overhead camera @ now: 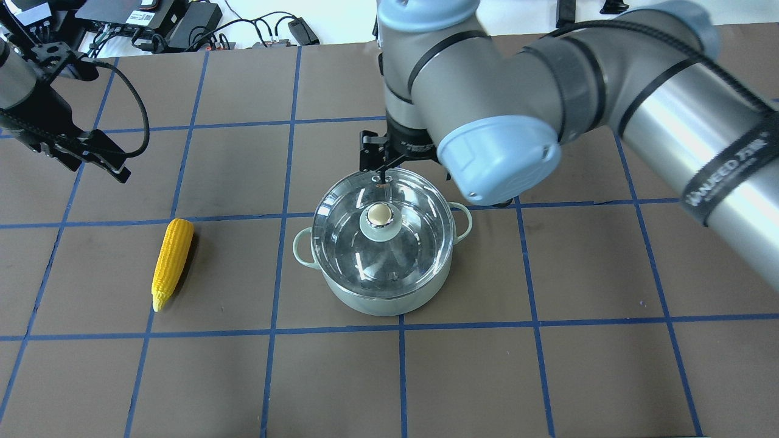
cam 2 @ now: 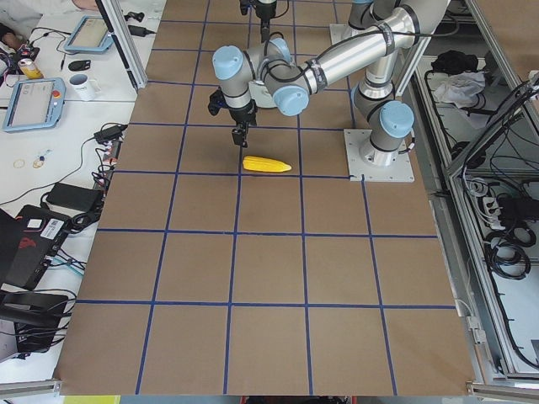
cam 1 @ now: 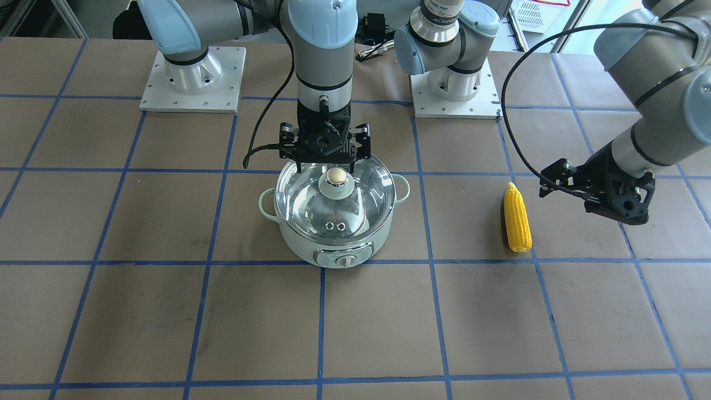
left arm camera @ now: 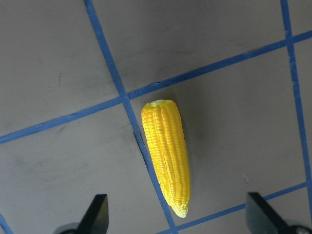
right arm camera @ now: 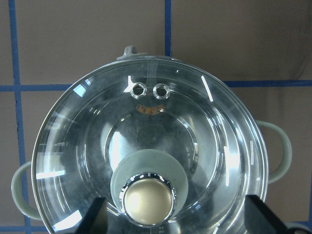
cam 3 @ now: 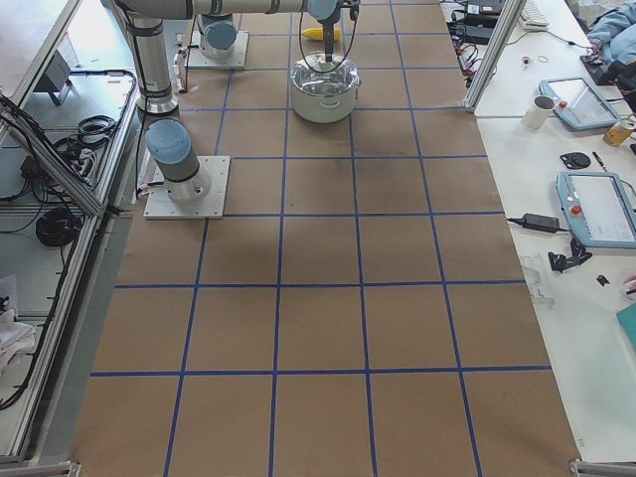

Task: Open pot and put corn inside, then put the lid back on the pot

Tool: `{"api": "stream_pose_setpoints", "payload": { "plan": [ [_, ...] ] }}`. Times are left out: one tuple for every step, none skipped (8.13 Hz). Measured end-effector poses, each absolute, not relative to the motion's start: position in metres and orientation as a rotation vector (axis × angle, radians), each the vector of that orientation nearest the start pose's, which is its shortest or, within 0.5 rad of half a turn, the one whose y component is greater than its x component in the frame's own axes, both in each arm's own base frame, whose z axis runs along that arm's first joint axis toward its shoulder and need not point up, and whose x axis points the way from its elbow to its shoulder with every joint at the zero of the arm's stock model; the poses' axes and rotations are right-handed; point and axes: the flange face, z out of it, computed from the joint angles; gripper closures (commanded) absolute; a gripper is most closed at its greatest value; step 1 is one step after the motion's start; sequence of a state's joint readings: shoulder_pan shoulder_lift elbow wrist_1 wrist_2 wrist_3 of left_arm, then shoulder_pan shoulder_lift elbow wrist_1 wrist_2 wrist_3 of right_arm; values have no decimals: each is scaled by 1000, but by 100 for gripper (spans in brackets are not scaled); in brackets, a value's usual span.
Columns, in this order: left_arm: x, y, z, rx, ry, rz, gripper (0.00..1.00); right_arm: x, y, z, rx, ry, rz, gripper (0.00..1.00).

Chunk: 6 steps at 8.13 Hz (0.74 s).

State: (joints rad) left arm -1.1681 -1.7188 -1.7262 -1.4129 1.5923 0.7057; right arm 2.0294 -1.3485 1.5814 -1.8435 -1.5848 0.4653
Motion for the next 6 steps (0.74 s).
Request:
{"api": "stream_pose_setpoints", "payload": {
  "plan": [
    [84,-530,321,491,3171,271,0,383,-462,378,27,3142,-55,0],
    [85,-530,294,497,3176,302,0,387,-462,367,49,3147,-36,0],
    [86,-532,273,500,3183,332,0,388,-463,358,63,3152,-20,0],
    [87,-534,255,499,3191,363,0,390,-464,350,69,3159,-6,0],
    [89,-538,236,500,3197,387,0,390,-465,345,73,3162,2,0],
    [90,-542,219,503,3203,410,0,391,-466,342,75,3162,7,37]
  ]
}}
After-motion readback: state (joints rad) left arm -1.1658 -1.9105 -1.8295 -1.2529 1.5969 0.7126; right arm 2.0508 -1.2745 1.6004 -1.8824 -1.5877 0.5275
